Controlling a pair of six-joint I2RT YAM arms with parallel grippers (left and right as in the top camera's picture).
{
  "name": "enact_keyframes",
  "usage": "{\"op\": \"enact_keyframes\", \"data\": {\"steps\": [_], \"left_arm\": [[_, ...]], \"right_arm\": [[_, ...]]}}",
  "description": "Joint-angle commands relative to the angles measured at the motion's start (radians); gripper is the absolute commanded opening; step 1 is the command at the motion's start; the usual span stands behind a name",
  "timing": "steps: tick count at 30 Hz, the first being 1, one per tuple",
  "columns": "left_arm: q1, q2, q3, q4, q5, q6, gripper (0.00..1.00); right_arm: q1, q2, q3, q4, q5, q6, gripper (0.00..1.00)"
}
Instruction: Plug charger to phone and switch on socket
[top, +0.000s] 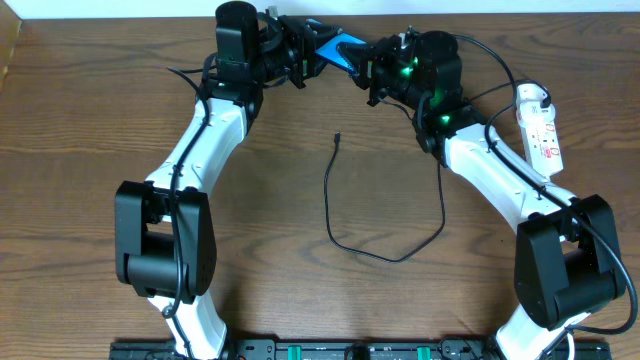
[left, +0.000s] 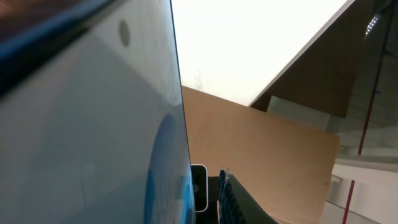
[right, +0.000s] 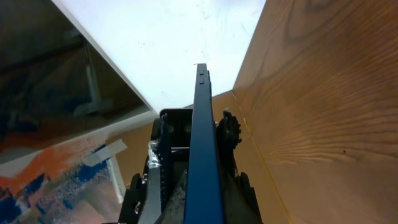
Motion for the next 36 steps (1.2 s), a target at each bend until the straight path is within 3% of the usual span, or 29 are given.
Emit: {"op": "enact_keyframes", "data": {"steps": [1, 19, 36], "left_arm": [[0.040, -0.027, 0.021, 0.010, -0.132, -0.095, 0.21], [0.040, -0.027, 0.021, 0.011, -0.330, -0.095, 0.21], [0.039, -0.027, 0.021, 0.011, -0.241, -0.095, 0.21]], "right_arm": [[-0.009, 0.009, 0.004, 0.000, -0.061, -0.049, 0.02], [0.014, 0.009, 0.004, 0.001, -0.130, -0.044, 0.02], [0.020, 0.009, 0.004, 0.001, -0.058, -0.044, 0.02]]}}
